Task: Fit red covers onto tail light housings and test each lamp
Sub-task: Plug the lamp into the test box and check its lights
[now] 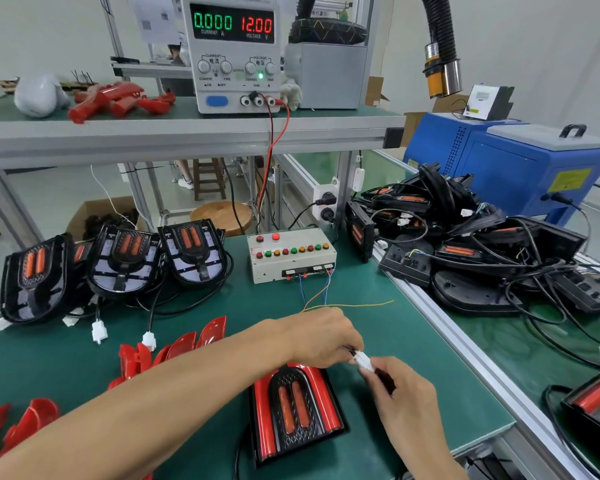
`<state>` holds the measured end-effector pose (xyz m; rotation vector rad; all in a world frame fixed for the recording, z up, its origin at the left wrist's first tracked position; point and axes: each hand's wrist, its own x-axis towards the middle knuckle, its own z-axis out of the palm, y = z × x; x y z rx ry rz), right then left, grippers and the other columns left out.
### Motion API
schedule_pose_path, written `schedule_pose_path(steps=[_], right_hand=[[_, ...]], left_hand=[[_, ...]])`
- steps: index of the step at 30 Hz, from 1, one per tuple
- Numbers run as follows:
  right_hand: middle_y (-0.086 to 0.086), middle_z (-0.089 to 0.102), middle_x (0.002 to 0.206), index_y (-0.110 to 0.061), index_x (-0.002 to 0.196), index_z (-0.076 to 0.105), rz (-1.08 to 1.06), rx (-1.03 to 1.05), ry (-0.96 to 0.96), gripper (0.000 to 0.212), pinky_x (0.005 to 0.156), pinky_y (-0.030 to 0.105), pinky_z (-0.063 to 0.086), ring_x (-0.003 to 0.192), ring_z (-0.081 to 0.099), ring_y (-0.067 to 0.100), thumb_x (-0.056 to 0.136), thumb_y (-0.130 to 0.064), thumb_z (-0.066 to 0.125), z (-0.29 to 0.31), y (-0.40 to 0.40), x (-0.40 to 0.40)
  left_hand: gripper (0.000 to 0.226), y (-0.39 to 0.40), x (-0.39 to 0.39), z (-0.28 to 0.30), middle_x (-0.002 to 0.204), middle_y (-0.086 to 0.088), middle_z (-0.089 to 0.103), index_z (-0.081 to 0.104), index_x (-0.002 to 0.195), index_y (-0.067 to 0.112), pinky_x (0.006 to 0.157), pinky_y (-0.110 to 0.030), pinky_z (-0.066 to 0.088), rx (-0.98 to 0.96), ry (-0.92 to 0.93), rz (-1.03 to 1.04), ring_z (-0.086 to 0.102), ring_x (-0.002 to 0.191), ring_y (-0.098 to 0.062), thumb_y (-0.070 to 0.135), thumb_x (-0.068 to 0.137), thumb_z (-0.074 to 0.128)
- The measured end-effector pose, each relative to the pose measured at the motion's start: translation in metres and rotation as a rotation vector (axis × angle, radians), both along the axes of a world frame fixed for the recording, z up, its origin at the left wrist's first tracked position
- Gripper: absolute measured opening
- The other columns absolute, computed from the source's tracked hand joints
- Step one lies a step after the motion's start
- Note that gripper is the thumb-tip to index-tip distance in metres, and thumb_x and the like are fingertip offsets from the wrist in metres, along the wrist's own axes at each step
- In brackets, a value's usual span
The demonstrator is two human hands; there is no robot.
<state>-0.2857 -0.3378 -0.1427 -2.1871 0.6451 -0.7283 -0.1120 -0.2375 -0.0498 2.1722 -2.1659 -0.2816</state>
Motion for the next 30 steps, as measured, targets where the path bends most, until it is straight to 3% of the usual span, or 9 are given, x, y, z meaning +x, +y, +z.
schedule_pose_path(steps=[7,11,14,16,18,21,24,27,30], right_hand=[[-0.017,0.066,0.074,-0.036,0.078,0.068,0.005,0.076,0.021,0.013,0.064,0.014,0.044,0.07,0.06,0.005,0.086,-0.036,0.078,0.01,0.002,0.007],[-0.015,0.068,0.094,-0.036,0.104,0.069,-0.022,0.176,-0.067,0.024,0.077,0.015,0.049,0.088,0.065,0.003,0.083,-0.034,0.081,0.017,0.006,0.002],[-0.014,0.061,0.098,-0.025,0.105,0.073,-0.07,-0.045,-0.191,0.018,0.073,0.02,0.047,0.089,0.06,0.009,0.089,-0.032,0.074,0.023,0.013,-0.002],[-0.015,0.059,0.081,-0.029,0.092,0.073,-0.005,-0.151,-0.216,0.007,0.067,0.015,0.042,0.074,0.057,0.008,0.095,-0.032,0.068,0.026,0.022,-0.005],[-0.009,0.056,0.063,-0.03,0.08,0.07,0.113,-0.076,-0.124,0.018,0.056,0.011,0.037,0.056,0.049,0.006,0.096,-0.037,0.065,0.028,0.03,-0.006],[-0.006,0.045,0.049,-0.012,0.075,0.061,0.244,0.194,0.192,0.046,0.05,0.022,0.035,0.045,0.042,0.006,0.099,-0.051,0.055,0.038,0.033,0.004],[-0.004,0.043,0.052,-0.006,0.075,0.051,0.375,0.456,0.347,0.052,0.048,0.021,0.035,0.045,0.047,0.016,0.102,-0.052,0.05,0.045,0.029,0.01],[-0.001,0.044,0.057,0.0,0.093,0.063,0.426,0.652,0.341,0.043,0.045,0.023,0.034,0.046,0.041,0.015,0.103,-0.041,0.054,0.043,0.028,0.011],[0.001,0.05,0.06,-0.006,0.098,0.069,0.397,0.678,0.323,0.034,0.047,0.023,0.036,0.048,0.04,0.014,0.105,-0.035,0.052,0.038,0.03,0.012]], left_hand=[[0.033,-0.002,0.009,-0.004,0.117,-0.003,0.073,0.07,0.127,0.02,0.094,-0.042,0.051,0.018,0.086,0.092,0.063,0.111,-0.026,0.034,0.098,0.066],[0.05,0.009,0.022,-0.002,0.146,0.002,0.06,0.06,0.143,0.025,0.115,-0.028,0.035,-0.159,0.211,0.296,0.05,0.137,-0.015,0.047,0.098,0.062],[0.033,0.024,0.031,0.0,0.127,0.009,0.071,0.072,0.126,0.024,0.1,-0.02,0.04,-0.381,0.321,0.457,0.059,0.116,-0.001,0.04,0.101,0.06],[0.024,0.034,0.035,0.0,0.11,0.012,0.076,0.077,0.111,0.022,0.09,-0.021,0.045,-0.473,0.395,0.552,0.061,0.101,0.003,0.034,0.102,0.059],[0.022,0.041,0.041,-0.003,0.097,0.009,0.076,0.078,0.099,0.018,0.087,-0.028,0.05,-0.519,0.383,0.651,0.065,0.091,-0.004,0.028,0.101,0.058],[0.021,0.047,0.053,-0.006,0.084,0.0,0.073,0.075,0.091,0.015,0.081,-0.038,0.054,-0.521,0.255,0.846,0.065,0.084,-0.023,0.021,0.098,0.056],[0.025,0.052,0.065,-0.013,0.113,-0.006,0.068,0.073,0.11,0.015,0.089,-0.041,0.053,-0.445,0.174,0.967,0.064,0.105,-0.03,0.018,0.099,0.051],[0.039,0.051,0.075,-0.021,0.148,-0.008,0.046,0.056,0.14,0.01,0.104,-0.044,0.046,-0.308,0.116,0.988,0.05,0.13,-0.03,0.017,0.103,0.047],[0.054,0.044,0.084,-0.023,0.165,-0.005,0.021,0.034,0.154,0.009,0.113,-0.043,0.038,-0.213,0.054,0.966,0.032,0.142,-0.032,0.01,0.102,0.045]])
